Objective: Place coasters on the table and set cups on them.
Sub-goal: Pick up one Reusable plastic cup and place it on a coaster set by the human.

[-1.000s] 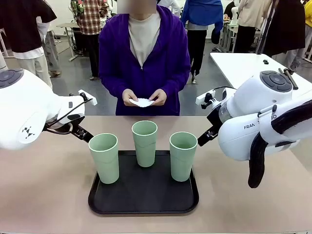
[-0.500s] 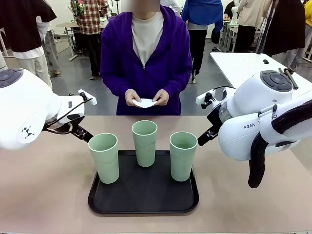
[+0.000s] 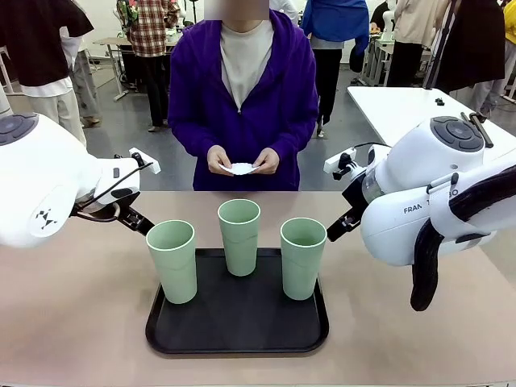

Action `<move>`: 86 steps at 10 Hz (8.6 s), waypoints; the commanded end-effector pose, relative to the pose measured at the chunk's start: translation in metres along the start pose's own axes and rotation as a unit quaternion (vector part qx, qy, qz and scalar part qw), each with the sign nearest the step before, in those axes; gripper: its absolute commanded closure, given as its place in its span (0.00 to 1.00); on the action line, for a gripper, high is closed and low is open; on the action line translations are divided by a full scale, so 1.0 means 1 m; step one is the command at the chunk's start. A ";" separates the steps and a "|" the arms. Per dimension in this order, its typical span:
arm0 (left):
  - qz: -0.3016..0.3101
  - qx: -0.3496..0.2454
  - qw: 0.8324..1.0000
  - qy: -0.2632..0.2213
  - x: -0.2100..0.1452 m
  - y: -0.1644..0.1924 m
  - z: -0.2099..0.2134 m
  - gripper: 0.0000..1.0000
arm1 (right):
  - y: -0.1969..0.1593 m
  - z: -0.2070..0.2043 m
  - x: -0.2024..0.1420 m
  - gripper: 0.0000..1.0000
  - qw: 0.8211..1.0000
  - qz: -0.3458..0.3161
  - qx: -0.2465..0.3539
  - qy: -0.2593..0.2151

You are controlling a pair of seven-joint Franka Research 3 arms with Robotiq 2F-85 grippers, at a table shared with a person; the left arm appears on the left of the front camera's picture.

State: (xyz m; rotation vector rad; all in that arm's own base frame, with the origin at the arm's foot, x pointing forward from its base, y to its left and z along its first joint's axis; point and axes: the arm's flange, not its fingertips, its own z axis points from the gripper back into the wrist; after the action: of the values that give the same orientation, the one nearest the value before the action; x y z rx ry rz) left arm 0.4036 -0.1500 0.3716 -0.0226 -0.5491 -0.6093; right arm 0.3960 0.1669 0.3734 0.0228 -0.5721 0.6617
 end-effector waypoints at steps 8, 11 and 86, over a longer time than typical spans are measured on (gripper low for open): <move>-0.017 -0.044 0.999 0.011 -0.032 0.025 0.100 0.00 | -0.021 0.093 -0.030 0.00 0.995 -0.005 -0.017 0.103; -0.025 -0.101 0.990 0.097 -0.083 0.015 0.140 0.00 | 0.024 0.159 -0.079 0.00 0.991 -0.002 0.022 0.132; 0.362 -0.590 0.722 -0.018 -0.190 0.245 0.086 0.00 | -0.042 0.119 -0.015 0.00 0.947 0.176 0.251 0.093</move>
State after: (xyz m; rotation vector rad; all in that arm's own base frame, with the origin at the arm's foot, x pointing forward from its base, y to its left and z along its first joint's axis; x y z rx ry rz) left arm 0.3672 0.1663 0.3833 -1.4045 -0.0557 -0.0703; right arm 0.3555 0.1082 0.4661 0.3402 -0.2289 1.1458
